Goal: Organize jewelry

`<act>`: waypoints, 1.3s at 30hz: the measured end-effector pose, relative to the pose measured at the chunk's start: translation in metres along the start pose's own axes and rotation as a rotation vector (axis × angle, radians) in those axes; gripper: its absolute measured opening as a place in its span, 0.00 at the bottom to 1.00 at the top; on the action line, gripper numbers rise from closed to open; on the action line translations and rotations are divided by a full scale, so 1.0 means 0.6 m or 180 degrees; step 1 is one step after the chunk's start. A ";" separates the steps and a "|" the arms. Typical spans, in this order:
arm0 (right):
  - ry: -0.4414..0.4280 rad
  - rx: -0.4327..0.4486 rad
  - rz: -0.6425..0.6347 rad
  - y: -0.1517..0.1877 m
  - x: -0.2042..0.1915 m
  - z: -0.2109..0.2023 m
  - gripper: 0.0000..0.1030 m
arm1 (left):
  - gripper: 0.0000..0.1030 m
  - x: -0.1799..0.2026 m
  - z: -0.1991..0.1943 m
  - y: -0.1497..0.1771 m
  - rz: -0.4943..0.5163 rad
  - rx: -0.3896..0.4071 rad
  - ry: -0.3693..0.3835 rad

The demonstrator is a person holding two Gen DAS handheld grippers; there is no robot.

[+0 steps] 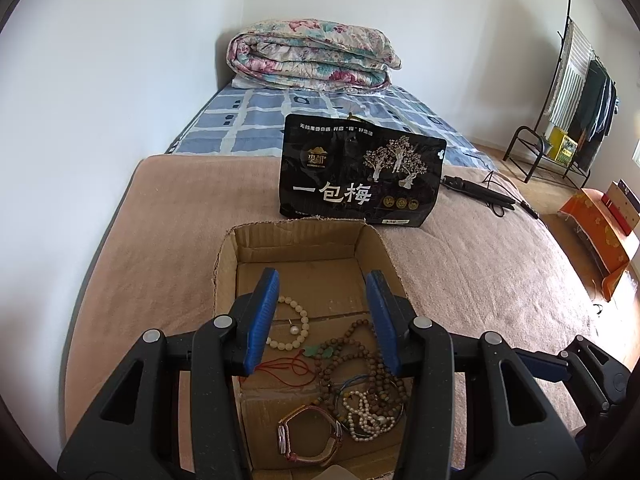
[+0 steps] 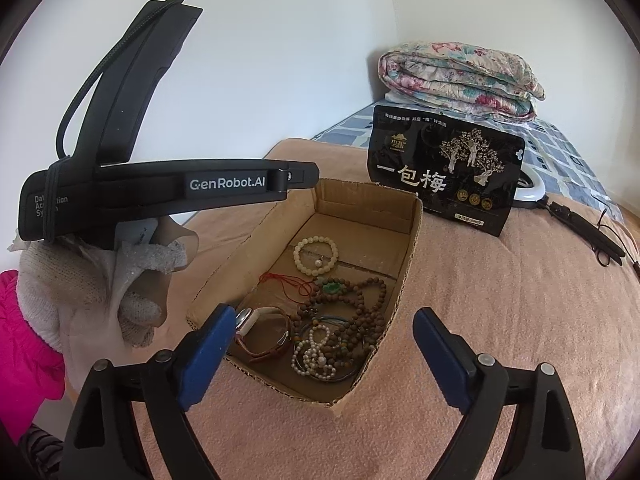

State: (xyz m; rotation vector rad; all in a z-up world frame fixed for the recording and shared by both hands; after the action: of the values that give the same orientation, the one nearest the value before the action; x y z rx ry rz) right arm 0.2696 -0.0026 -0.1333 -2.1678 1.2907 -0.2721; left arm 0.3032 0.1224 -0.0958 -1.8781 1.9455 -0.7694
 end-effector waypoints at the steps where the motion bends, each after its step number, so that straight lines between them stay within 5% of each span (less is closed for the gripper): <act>1: 0.0011 0.0008 0.0009 0.000 0.001 -0.001 0.93 | 0.45 0.001 -0.004 0.000 0.0006 0.0012 -0.0008; 14: 0.0225 0.0205 0.0054 0.012 -0.003 -0.060 1.00 | 0.45 0.016 -0.092 0.018 -0.0053 0.0189 -0.0013; 18: 0.0276 0.0272 0.0088 0.020 0.001 -0.087 1.00 | 0.57 0.026 -0.132 0.027 -0.0069 0.0308 -0.0029; 26: 0.0345 0.0359 0.0196 0.043 0.020 -0.136 1.00 | 0.58 0.059 -0.192 0.055 -0.0042 0.0396 -0.0037; 39: 0.0558 0.0537 0.0305 0.079 0.055 -0.211 1.00 | 0.79 0.122 -0.264 0.122 -0.0086 0.0534 -0.0276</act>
State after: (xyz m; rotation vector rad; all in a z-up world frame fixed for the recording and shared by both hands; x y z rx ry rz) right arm 0.1941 -0.0963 -0.0636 -1.9695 1.4095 -0.5226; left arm 0.1461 0.0734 -0.0023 -1.8103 1.7498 -0.8177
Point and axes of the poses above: each gripper's, at about its wrist camera, not at the fingertips, and z roughly the way its jaws point, x to its right, y to its underside, the point moved 1 cm from there along z, roughly the way its jaws point, and after that the axes turned 11 degrees about -x, right-handed, at the moved point
